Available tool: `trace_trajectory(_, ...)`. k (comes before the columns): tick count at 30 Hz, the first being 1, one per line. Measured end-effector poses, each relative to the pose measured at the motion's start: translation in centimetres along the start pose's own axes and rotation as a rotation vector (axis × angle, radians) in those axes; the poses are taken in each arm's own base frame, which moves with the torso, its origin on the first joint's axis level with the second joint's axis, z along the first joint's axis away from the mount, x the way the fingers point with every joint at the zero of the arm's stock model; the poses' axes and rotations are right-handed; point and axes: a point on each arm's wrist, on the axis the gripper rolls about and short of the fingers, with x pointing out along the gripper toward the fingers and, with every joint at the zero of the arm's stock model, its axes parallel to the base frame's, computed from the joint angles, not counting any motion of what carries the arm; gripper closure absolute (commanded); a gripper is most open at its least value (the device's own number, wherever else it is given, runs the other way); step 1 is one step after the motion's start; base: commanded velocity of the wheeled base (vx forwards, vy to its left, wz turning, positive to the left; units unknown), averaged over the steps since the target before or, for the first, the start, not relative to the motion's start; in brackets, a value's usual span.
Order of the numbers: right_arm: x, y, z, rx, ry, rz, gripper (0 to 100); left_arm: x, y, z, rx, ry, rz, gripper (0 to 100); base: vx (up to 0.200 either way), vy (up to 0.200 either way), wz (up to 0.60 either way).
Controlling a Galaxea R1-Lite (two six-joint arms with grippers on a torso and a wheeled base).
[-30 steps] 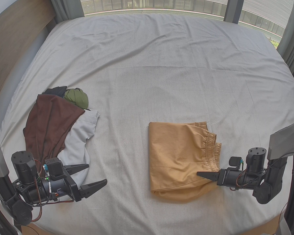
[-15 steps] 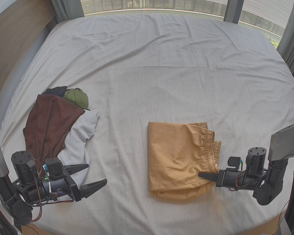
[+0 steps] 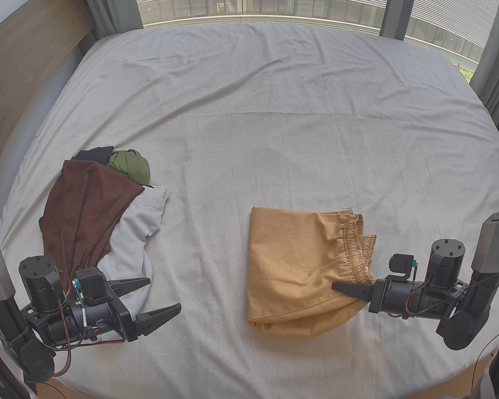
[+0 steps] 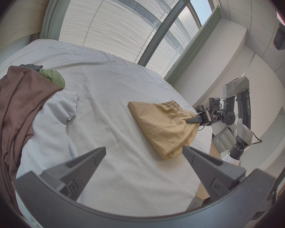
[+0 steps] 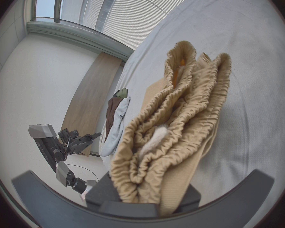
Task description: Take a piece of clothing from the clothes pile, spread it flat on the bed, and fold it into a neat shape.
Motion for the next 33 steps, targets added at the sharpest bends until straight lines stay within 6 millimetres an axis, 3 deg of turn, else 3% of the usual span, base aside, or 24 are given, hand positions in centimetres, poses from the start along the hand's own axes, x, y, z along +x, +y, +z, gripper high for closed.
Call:
trace_trajectory(21,1.0,5.6,2.5,-0.100,-0.084,0.202,100,-0.2,0.3,0.0,0.012,-0.002,0.017,0,0.000,0.000,0.00)
trace_trajectory(33,0.9,8.2,5.1,-0.135,-0.176,0.301,100,-0.2,0.3,0.0,0.016,-0.001,0.017,0,0.000,0.000,0.00)
